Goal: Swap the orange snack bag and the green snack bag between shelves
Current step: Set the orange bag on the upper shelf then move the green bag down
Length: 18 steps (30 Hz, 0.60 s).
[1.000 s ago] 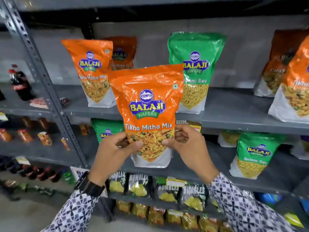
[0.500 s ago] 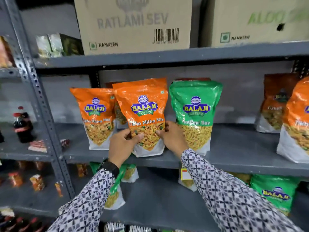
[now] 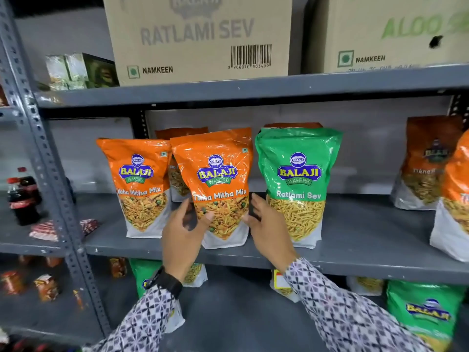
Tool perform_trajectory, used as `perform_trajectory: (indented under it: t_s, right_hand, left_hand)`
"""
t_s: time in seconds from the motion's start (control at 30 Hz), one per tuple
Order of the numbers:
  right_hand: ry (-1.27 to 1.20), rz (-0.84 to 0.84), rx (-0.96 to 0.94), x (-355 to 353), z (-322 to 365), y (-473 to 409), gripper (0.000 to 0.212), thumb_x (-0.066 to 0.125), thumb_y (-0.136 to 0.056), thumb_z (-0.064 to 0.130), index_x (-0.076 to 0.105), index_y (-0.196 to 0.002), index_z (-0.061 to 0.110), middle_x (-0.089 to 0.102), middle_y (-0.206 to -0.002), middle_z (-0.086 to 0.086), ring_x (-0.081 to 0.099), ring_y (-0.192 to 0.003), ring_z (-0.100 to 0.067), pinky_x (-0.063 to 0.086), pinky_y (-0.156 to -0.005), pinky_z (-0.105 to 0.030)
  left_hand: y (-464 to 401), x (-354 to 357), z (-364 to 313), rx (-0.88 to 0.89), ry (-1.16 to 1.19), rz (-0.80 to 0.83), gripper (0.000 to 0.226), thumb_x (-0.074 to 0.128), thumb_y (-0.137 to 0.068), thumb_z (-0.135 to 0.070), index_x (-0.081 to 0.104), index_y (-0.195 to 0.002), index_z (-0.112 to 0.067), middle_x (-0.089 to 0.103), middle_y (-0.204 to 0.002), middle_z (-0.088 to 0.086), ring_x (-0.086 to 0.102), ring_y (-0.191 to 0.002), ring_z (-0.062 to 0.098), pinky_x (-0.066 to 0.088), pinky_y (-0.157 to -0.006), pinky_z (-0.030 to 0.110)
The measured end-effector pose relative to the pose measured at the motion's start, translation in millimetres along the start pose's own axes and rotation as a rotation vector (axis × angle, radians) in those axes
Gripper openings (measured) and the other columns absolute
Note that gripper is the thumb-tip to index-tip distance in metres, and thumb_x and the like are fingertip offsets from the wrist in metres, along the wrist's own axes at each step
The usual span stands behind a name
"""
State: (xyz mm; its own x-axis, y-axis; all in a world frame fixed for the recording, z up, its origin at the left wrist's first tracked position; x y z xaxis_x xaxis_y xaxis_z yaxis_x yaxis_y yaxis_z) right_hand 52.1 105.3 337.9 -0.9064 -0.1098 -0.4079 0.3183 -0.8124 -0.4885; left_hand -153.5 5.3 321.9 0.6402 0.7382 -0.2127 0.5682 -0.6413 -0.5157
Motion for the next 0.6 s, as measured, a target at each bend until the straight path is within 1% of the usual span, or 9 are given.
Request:
perform_trajectory:
  t_s: [0.07, 0.13, 0.23, 0.3, 0.4, 0.43, 0.5, 0.53, 0.6]
  right_hand:
    - [-0.040, -0.063, -0.038, -23.7, 0.1, 11.8, 0.054, 0.066, -0.098, 0.009, 0.051, -0.149, 0.014, 0.067, -0.140, -0.007, 0.066, -0.126, -0.018, 0.052, -0.111, -0.040]
    - [-0.066, -0.153, -0.085, -53.9, 1.1, 24.1, 0.045, 0.068, -0.096, 0.006, 0.061, -0.140, 0.013, 0.073, -0.129, -0.005, 0.070, -0.113, -0.004, 0.055, -0.105, -0.033]
    - [-0.099, -0.321, -0.093, -106.5, -10.3, 36.5, 0.035, 0.072, -0.093, 0.006, 0.069, -0.126, 0.016, 0.076, -0.111, 0.002, 0.071, -0.095, 0.000, 0.060, -0.086, -0.024]
    - [-0.088, -0.438, -0.095, -138.5, -22.1, 40.8, 0.034, 0.077, -0.090, 0.010, 0.067, -0.120, 0.019, 0.073, -0.110, -0.001, 0.071, -0.091, -0.009, 0.060, -0.075, -0.020]
    - [-0.054, -0.460, -0.003, -161.8, -53.5, 32.4, 0.052, 0.083, -0.084, 0.012, 0.060, -0.131, 0.017, 0.064, -0.123, -0.003, 0.066, -0.103, -0.020, 0.051, -0.074, -0.007]
    - [-0.078, -0.397, 0.060, -158.7, -66.7, 26.3, 0.062, 0.084, -0.083, 0.012, 0.055, -0.138, 0.015, 0.062, -0.130, -0.001, 0.063, -0.111, -0.019, 0.049, -0.081, -0.007]
    - [-0.185, -0.233, 0.136, -144.6, -87.0, 17.0, 0.073, 0.084, -0.083, 0.010, 0.049, -0.147, 0.015, 0.060, -0.139, 0.001, 0.060, -0.124, -0.017, 0.050, -0.101, -0.025]
    - [-0.248, -0.173, 0.148, -137.9, -94.2, 13.6, 0.070, 0.083, -0.084, 0.008, 0.050, -0.145, 0.016, 0.063, -0.138, 0.000, 0.062, -0.125, -0.019, 0.051, -0.105, -0.033]
    - [-0.311, -0.128, 0.155, -130.8, -100.9, 10.5, 0.057, 0.079, -0.086, 0.002, 0.056, -0.137, 0.015, 0.072, -0.125, -0.005, 0.069, -0.121, -0.028, 0.057, -0.100, -0.039]
  left_hand:
    - [13.6, -10.5, -14.4, 0.058, 0.020, -0.191, 0.046, 0.076, -0.093, -0.044, 0.068, -0.135, -0.028, 0.070, -0.119, -0.003, 0.068, -0.106, 0.011, 0.058, -0.090, 0.033]
    - [24.2, -1.5, -34.9, 0.149, 0.033, -0.230, 0.028, 0.075, -0.096, -0.032, 0.074, -0.122, -0.022, 0.070, -0.109, 0.000, 0.068, -0.095, 0.004, 0.058, -0.083, 0.026]
    - [29.4, 45.8, -54.9, 0.144, 0.083, 0.002, 0.017, 0.076, -0.095, -0.026, 0.078, -0.112, -0.024, 0.077, -0.104, -0.007, 0.071, -0.089, -0.005, 0.058, -0.081, 0.021]
    - [30.3, 88.1, -59.5, 0.069, 0.108, 0.222, 0.035, 0.075, -0.096, -0.027, 0.072, -0.130, -0.023, 0.077, -0.117, -0.008, 0.072, -0.099, -0.003, 0.058, -0.090, 0.022]
    - [34.1, 144.1, -63.9, -0.012, 0.135, 0.469, 0.073, 0.074, -0.097, -0.028, 0.038, -0.161, -0.025, 0.054, -0.144, -0.011, 0.057, -0.132, 0.009, 0.046, -0.110, 0.028]
    - [32.8, 155.5, -62.7, -0.030, 0.144, 0.500, 0.080, 0.075, -0.096, -0.028, 0.031, -0.164, -0.026, 0.050, -0.147, -0.013, 0.051, -0.137, 0.010, 0.042, -0.115, 0.031]
    - [28.2, 169.4, -58.7, -0.055, 0.144, 0.506, 0.083, 0.078, -0.094, -0.028, 0.031, -0.162, -0.028, 0.053, -0.154, -0.010, 0.051, -0.143, 0.015, 0.041, -0.123, 0.043]
    - [26.4, 174.0, -56.8, -0.064, 0.137, 0.506, 0.082, 0.079, -0.092, -0.029, 0.034, -0.161, -0.028, 0.057, -0.153, -0.006, 0.054, -0.142, 0.018, 0.042, -0.122, 0.049]
    - [24.0, 178.3, -53.6, -0.070, 0.131, 0.501, 0.076, 0.081, -0.090, -0.028, 0.041, -0.154, -0.028, 0.063, -0.146, -0.003, 0.059, -0.137, 0.021, 0.046, -0.119, 0.055]
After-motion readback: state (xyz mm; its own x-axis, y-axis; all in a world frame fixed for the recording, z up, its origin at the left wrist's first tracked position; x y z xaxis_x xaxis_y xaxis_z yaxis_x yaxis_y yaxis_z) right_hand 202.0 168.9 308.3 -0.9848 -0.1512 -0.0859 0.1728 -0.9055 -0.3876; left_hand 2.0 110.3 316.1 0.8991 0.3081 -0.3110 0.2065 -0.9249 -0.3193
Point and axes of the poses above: each hand's wrist, its own y-axis away from the middle knuckle, its own x-axis out of the palm, z = x × y, the point moved 10 cm from there along -y, towards the middle knuckle
